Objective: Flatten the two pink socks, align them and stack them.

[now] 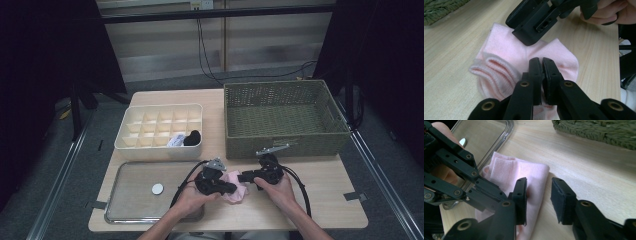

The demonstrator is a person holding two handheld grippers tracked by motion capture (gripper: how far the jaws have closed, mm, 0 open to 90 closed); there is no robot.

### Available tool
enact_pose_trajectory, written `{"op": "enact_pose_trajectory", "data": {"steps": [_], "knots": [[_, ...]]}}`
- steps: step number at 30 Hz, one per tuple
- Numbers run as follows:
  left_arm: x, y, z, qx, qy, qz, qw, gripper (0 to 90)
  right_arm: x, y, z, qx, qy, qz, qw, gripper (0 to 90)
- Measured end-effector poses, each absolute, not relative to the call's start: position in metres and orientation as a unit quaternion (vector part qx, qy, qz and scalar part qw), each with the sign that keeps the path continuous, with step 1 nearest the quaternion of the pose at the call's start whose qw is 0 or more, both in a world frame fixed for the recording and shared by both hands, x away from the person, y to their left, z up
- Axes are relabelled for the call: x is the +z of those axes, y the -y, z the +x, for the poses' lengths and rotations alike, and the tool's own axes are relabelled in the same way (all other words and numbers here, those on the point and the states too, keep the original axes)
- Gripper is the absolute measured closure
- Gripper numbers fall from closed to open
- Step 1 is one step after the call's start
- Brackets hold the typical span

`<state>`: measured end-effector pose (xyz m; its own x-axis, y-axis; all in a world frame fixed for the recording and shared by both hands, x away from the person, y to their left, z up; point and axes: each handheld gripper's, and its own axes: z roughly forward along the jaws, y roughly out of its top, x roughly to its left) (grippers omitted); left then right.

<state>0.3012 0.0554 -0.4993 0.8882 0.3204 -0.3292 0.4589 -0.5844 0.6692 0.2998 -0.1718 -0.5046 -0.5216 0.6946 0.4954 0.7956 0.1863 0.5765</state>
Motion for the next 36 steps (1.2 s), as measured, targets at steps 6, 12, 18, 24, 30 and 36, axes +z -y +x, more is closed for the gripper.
{"op": "enact_pose_trajectory", "data": {"steps": [6, 12, 18, 24, 30, 36], "knots": [[-0.500, -0.055, 0.302, -0.093, -0.226, 0.884, 0.398, 86.0, -0.509, 0.170, 0.301, -0.429, 0.752, -0.493, 0.081, 69.9], [-0.502, -0.054, 0.304, -0.105, -0.233, 0.878, 0.405, 86.2, -0.511, 0.171, 0.302, -0.432, 0.745, -0.501, 0.086, 80.8], [-0.501, -0.049, 0.301, -0.095, -0.237, 0.879, 0.403, 85.8, -0.502, 0.174, 0.297, -0.449, 0.738, -0.496, 0.084, 84.7], [-0.492, -0.047, 0.301, -0.107, -0.226, 0.878, 0.408, 75.3, -0.499, 0.180, 0.296, -0.446, 0.744, -0.493, 0.070, 84.9], [-0.473, -0.071, 0.302, -0.096, -0.230, 0.866, 0.434, 72.4, -0.497, 0.191, 0.293, -0.439, 0.747, -0.495, 0.063, 85.0], [-0.486, -0.086, 0.306, -0.110, -0.266, 0.857, 0.427, 50.0, -0.494, 0.193, 0.289, -0.436, 0.750, -0.494, 0.055, 84.9]]}}
